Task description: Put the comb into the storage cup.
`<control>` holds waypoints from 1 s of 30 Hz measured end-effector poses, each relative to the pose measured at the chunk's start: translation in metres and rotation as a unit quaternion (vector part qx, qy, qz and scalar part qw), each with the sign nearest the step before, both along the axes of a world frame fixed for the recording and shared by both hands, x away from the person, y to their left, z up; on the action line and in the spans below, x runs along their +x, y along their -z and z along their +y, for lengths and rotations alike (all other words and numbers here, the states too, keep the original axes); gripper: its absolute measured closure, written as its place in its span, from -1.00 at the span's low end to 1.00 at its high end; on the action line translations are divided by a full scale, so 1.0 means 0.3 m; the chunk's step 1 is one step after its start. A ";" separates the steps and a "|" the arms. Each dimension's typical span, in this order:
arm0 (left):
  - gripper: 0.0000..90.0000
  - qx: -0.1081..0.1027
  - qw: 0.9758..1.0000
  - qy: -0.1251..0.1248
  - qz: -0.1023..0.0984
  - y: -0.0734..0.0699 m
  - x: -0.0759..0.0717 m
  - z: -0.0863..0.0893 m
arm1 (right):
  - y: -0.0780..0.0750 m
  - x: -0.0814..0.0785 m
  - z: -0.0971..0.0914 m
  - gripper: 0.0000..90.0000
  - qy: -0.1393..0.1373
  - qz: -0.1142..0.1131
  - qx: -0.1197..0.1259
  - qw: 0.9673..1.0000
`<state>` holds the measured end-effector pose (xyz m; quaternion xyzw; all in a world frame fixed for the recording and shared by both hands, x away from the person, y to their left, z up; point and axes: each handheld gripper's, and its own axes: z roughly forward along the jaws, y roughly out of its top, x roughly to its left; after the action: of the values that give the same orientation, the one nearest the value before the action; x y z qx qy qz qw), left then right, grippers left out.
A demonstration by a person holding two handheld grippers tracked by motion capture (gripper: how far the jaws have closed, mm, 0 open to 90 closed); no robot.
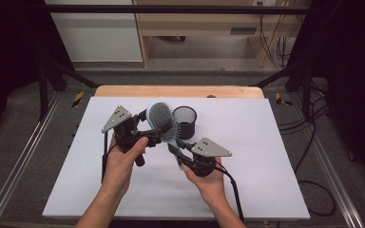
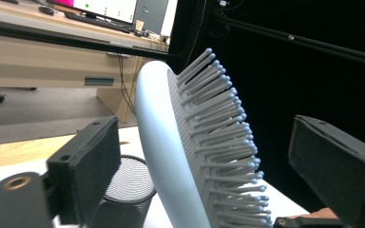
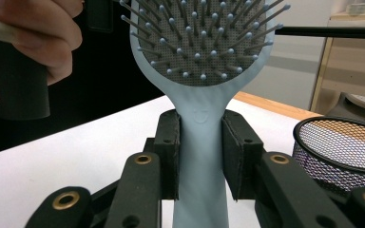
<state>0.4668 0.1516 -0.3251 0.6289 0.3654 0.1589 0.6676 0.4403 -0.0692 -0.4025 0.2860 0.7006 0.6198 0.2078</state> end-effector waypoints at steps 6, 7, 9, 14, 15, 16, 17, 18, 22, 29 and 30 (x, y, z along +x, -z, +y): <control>-0.56 -0.003 1.000 0.006 0.012 -0.001 0.011 0.001 | 0.003 -0.003 0.005 0.56 0.003 -0.004 -0.006 1.000; -0.55 -0.002 1.000 0.005 0.013 -0.001 0.012 0.001 | 0.004 -0.004 0.007 0.56 0.004 -0.005 -0.007 1.000; -0.52 -0.001 1.000 0.006 0.021 0.002 0.013 0.000 | 0.006 -0.005 0.009 0.56 0.005 -0.006 -0.011 1.000; -0.46 -0.002 1.000 0.015 0.027 0.004 0.015 -0.003 | 0.012 -0.007 0.017 0.55 0.006 -0.005 -0.012 1.000; -0.45 -0.002 1.000 0.015 0.027 0.004 0.015 -0.003 | 0.014 -0.007 0.018 0.56 0.006 -0.006 -0.014 1.000; -0.44 -0.002 0.999 0.015 0.028 0.004 0.016 -0.003 | 0.014 -0.008 0.019 0.56 0.005 -0.006 -0.016 1.000; -0.44 -0.002 0.999 0.016 0.029 0.003 0.016 -0.003 | 0.015 -0.008 0.020 0.55 0.005 -0.007 -0.017 1.000; -0.43 -0.003 0.999 0.017 0.031 0.003 0.016 -0.002 | 0.016 -0.009 0.020 0.56 0.006 -0.008 -0.018 1.000; -0.39 -0.005 0.999 0.019 0.033 0.002 0.015 0.000 | 0.016 -0.009 0.020 0.56 0.008 -0.009 -0.017 1.000; -0.28 0.005 0.999 0.015 0.038 0.003 0.014 0.001 | 0.016 -0.011 0.017 0.56 0.010 -0.009 -0.016 1.000; -0.26 0.006 0.999 0.015 0.040 0.004 0.013 0.001 | 0.016 -0.010 0.016 0.56 0.010 -0.009 -0.017 1.000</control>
<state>0.4708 0.1519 -0.3263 0.6442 0.3816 0.1258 0.6509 0.4373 -0.0644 -0.4073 0.2840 0.7063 0.6083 0.2246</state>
